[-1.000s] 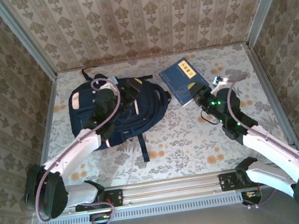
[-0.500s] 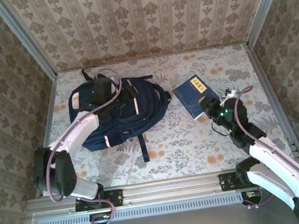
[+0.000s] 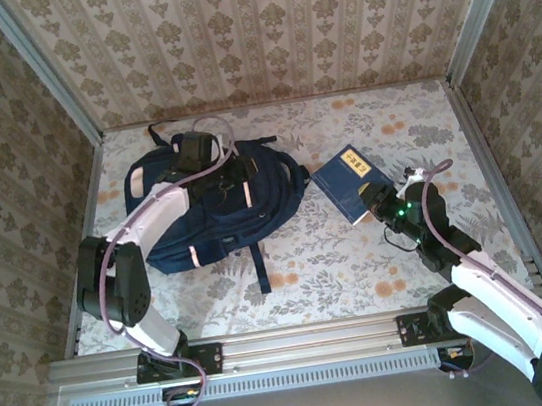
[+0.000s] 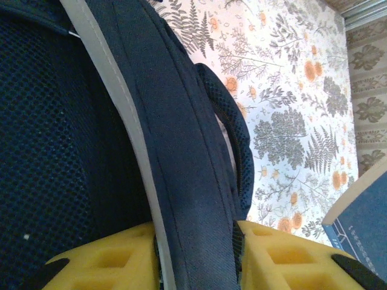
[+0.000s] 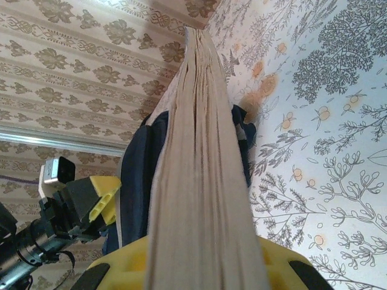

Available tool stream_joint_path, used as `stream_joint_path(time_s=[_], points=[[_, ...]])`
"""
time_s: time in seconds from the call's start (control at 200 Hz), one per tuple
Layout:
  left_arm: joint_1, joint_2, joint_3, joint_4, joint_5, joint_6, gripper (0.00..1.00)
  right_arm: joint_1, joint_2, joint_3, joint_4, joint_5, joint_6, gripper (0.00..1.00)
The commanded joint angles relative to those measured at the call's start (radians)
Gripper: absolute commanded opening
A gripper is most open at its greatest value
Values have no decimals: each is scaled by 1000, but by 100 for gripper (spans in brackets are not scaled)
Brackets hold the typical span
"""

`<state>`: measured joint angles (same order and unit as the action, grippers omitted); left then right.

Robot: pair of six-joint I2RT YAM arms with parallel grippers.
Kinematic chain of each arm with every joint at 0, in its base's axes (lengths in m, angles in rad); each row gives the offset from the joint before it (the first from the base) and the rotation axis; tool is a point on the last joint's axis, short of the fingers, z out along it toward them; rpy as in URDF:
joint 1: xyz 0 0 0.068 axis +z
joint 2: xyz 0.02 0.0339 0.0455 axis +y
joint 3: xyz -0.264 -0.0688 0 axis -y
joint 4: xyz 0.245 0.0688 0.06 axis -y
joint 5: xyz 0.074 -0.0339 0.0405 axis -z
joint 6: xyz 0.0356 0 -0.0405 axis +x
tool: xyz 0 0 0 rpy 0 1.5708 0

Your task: Pack books, pencil case, and school supplies into a backpack

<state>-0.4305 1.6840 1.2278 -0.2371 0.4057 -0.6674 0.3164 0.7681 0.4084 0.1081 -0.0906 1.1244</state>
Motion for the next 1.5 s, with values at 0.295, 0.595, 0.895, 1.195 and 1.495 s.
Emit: stream_joint_path(time_s=[0.295, 0.595, 0.895, 1.195, 1.495], points=[[-1, 70, 150, -191, 3, 142, 0, -9, -13, 34, 7, -20, -42, 0], [12, -135, 212, -320, 181, 203, 0, -24, -15, 117, -139, -16, -146, 0], [95, -345, 221, -387, 382, 201, 0, -28, 52, 239, -196, -272, -233, 0], [153, -411, 171, -286, 634, 164, 0, -18, 194, 260, 51, -678, -49, 0], [159, -426, 156, -259, 695, 158, 0, 145, 341, 316, 147, -598, -11, 0]])
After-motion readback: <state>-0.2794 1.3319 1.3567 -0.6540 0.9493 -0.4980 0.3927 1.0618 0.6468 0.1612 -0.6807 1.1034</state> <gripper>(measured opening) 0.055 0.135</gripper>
